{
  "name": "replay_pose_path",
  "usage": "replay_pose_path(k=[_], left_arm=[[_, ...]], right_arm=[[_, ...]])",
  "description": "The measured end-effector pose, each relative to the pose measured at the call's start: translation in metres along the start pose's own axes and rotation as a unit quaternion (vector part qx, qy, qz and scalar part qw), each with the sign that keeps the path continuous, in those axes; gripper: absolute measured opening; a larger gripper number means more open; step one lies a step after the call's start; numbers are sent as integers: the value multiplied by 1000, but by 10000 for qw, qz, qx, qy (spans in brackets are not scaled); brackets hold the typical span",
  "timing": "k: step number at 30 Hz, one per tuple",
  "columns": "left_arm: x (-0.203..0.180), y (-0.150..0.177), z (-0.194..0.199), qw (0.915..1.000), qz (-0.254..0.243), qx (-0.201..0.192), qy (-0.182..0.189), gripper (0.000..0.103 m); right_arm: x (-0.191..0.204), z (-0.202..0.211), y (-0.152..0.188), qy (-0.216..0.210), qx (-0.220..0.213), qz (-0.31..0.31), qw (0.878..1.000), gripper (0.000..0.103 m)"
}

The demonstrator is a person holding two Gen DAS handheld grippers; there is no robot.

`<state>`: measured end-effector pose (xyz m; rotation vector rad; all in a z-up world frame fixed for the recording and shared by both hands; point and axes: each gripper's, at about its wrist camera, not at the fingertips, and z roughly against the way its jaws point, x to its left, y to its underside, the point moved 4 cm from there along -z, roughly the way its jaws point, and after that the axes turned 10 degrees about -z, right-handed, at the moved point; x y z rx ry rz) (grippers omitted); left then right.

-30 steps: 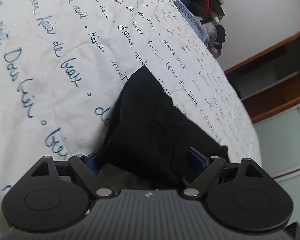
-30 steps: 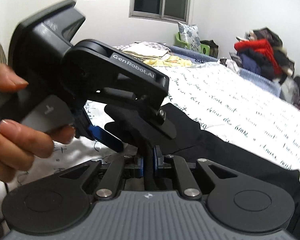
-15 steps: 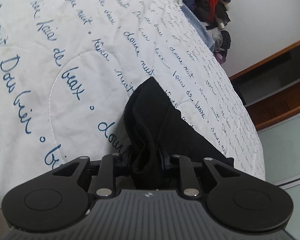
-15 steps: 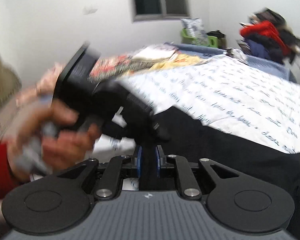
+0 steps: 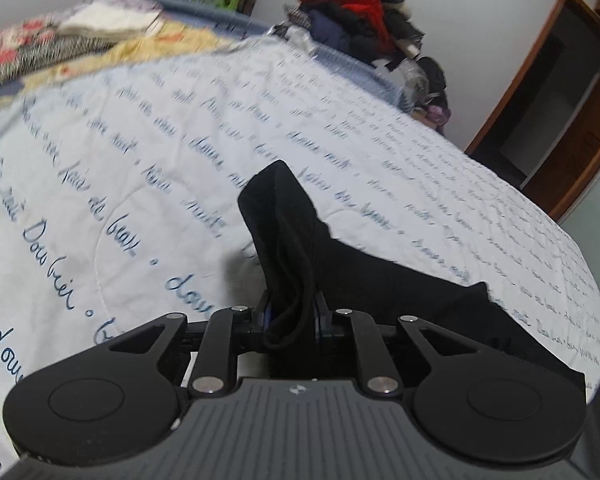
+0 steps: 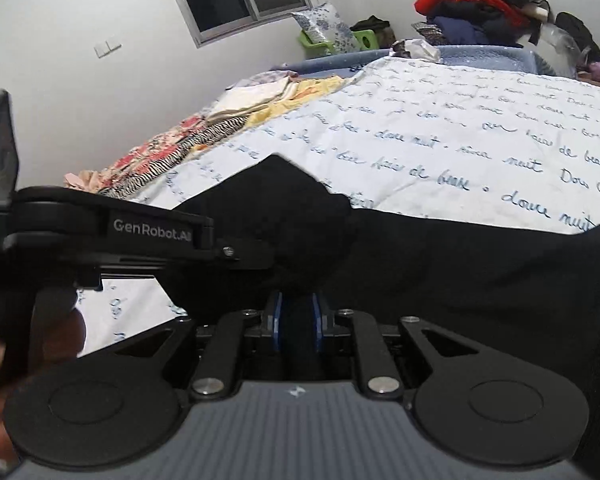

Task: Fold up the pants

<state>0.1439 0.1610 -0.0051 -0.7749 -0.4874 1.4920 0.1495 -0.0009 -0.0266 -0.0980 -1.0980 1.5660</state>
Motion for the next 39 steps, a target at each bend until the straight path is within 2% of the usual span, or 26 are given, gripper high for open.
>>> replay_pose_path(k=[3, 6, 11, 21, 39], left_arm=[[-20, 0, 9, 9999, -100, -80, -19, 19], [-36, 0, 15, 9997, -217, -139, -21, 18], [-62, 1, 24, 9991, -363, -184, 66, 18], [-124, 3, 46, 9951, -888, -363, 223, 19], [-221, 24, 45, 9844, -1634, -318, 576, 19]], right_arm=[[0, 6, -1, -249, -34, -196, 9995, 15], [-8, 15, -4, -244, -191, -344, 9989, 15], [-24, 40, -4, -464, -435, -854, 9943, 15], [-44, 94, -2, -349, -939, -1043, 9895, 16], [-99, 160, 15, -128, -1448, -1601, 9763, 16]])
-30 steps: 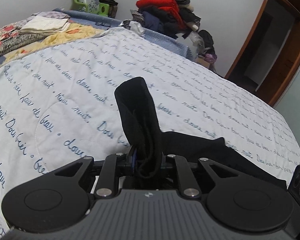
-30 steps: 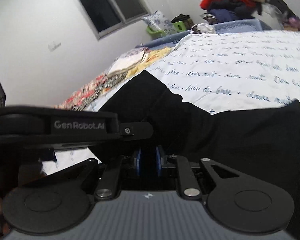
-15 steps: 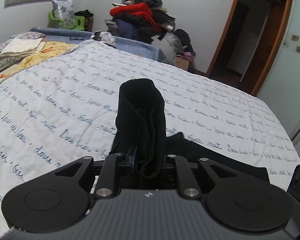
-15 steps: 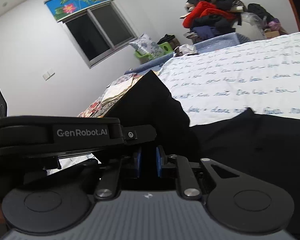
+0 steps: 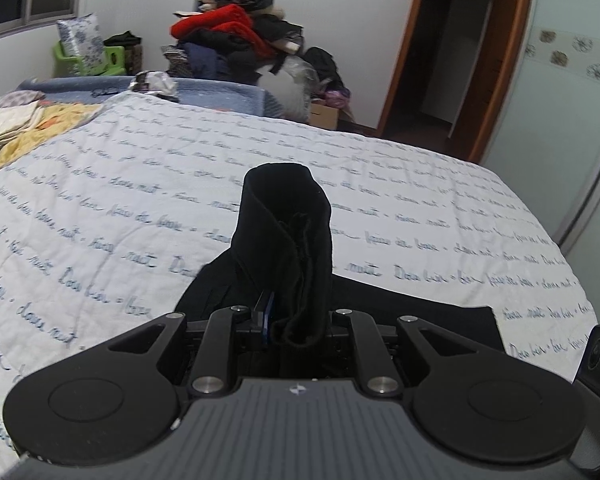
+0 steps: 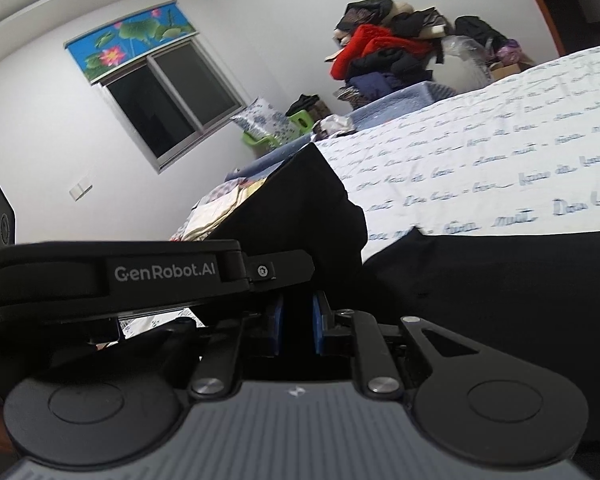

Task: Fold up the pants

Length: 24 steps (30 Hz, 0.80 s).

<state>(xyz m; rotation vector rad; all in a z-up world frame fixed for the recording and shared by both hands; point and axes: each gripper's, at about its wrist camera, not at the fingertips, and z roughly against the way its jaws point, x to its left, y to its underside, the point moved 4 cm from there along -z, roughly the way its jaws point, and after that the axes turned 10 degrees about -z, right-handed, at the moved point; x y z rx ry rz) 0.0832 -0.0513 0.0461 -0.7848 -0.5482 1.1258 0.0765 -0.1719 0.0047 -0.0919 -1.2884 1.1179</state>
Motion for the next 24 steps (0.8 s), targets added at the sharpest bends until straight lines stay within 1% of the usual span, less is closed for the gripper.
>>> replay_pose_path(k=[8, 16, 24], left_arm=[[-50, 2, -18, 9989, -441, 101, 119, 21], [-91, 7, -29, 9969, -708, 197, 282, 22], [-123, 10, -42, 9946, -928, 257, 381, 22]], right_arm=[[-32, 27, -8, 219, -215, -258, 9992, 16], [-61, 47, -8, 325, -375, -538, 9973, 16], [-85, 63, -11, 454, -516, -733, 9949, 16]])
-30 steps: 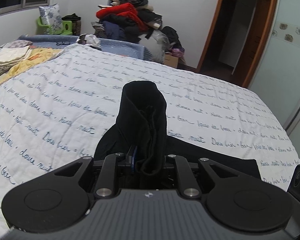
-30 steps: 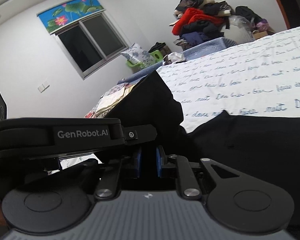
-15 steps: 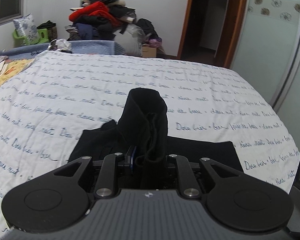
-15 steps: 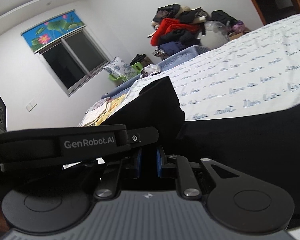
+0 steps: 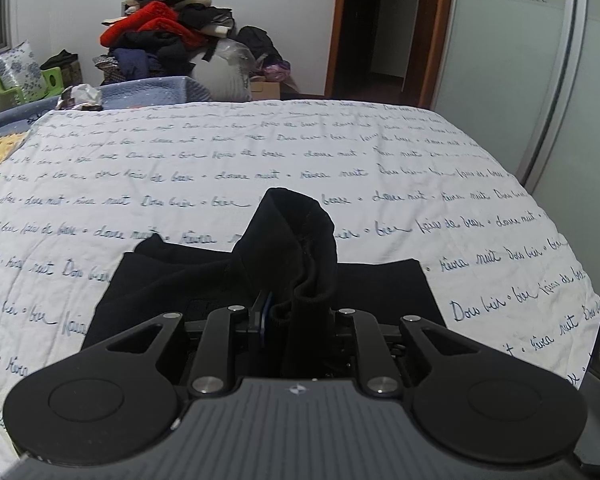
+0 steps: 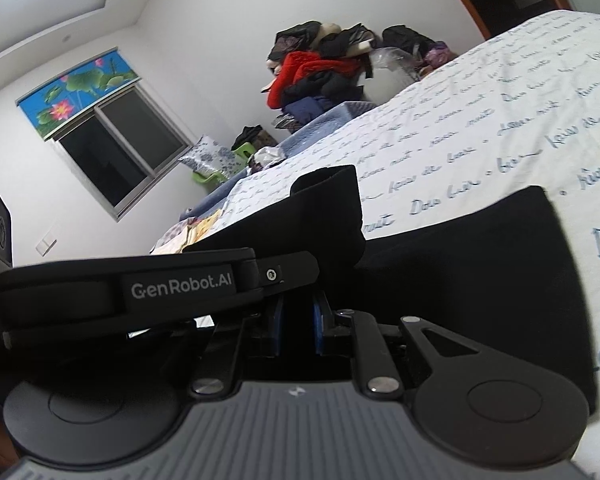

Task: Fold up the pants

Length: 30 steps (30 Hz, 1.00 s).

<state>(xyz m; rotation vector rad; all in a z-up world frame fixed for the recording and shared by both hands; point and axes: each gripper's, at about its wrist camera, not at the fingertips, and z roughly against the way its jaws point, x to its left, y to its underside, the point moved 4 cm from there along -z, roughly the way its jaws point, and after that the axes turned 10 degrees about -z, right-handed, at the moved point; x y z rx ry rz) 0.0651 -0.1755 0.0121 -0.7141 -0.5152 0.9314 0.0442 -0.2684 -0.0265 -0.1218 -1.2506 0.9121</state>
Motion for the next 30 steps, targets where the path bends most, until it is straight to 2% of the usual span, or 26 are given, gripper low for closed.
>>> replay_pose_path(k=[14, 30], left_arm=[[-46, 0, -19, 9991, -424, 8, 70, 25], [-79, 1, -37, 9978, -630, 111, 194, 25]], right_arm=[[-34, 17, -8, 166, -177, -176, 9995, 16], [-61, 29, -13, 321, -266, -356, 9985, 16]])
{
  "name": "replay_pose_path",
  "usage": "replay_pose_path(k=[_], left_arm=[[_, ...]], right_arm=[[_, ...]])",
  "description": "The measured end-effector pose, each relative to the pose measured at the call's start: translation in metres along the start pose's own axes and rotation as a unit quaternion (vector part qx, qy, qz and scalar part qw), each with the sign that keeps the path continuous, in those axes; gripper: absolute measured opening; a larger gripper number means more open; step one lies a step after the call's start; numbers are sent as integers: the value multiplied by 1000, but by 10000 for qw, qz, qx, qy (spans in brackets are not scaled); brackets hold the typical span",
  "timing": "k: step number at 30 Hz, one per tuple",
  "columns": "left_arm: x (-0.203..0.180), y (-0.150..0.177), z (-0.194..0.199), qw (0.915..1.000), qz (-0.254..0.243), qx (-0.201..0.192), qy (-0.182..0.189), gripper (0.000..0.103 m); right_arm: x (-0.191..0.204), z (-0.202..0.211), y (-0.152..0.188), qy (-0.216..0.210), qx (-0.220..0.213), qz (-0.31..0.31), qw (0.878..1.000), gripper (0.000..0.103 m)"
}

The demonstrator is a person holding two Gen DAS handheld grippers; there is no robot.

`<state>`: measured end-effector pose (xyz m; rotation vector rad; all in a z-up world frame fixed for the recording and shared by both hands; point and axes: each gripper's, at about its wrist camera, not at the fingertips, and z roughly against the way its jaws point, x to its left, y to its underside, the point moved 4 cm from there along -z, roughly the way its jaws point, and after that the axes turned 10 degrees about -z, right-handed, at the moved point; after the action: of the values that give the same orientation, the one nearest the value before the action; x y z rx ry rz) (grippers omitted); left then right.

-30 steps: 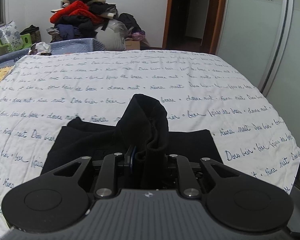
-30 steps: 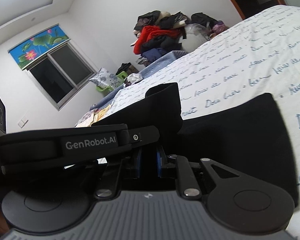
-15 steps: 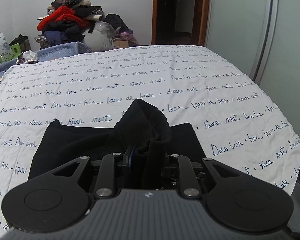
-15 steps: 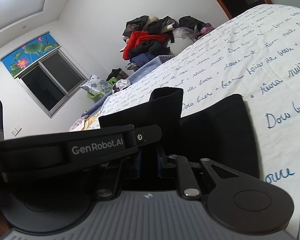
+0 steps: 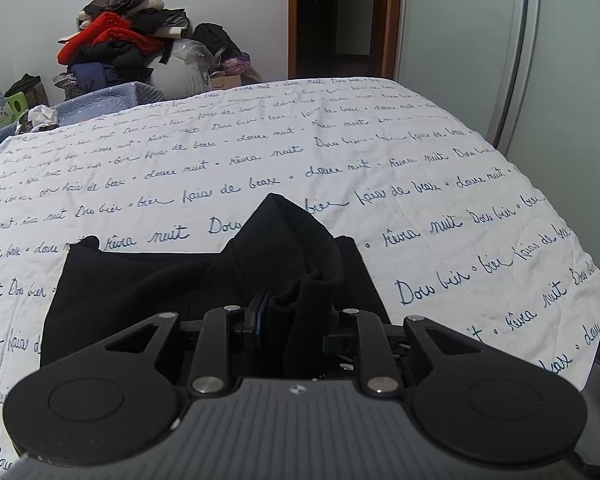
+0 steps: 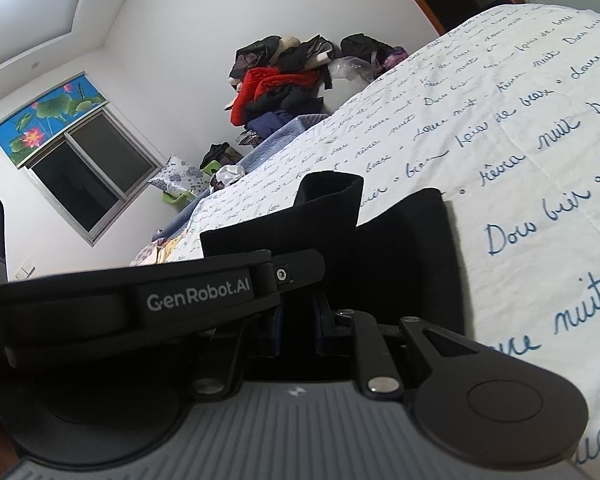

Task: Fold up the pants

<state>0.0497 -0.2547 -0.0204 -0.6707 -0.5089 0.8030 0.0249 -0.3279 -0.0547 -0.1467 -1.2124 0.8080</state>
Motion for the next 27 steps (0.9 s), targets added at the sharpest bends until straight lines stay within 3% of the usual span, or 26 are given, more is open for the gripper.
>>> replay_pose_path(k=[27], left_arm=[[-34, 10, -20, 9990, -249, 46, 359, 26]], right_arm=[[-27, 15, 2, 508, -42, -13, 9987, 16]])
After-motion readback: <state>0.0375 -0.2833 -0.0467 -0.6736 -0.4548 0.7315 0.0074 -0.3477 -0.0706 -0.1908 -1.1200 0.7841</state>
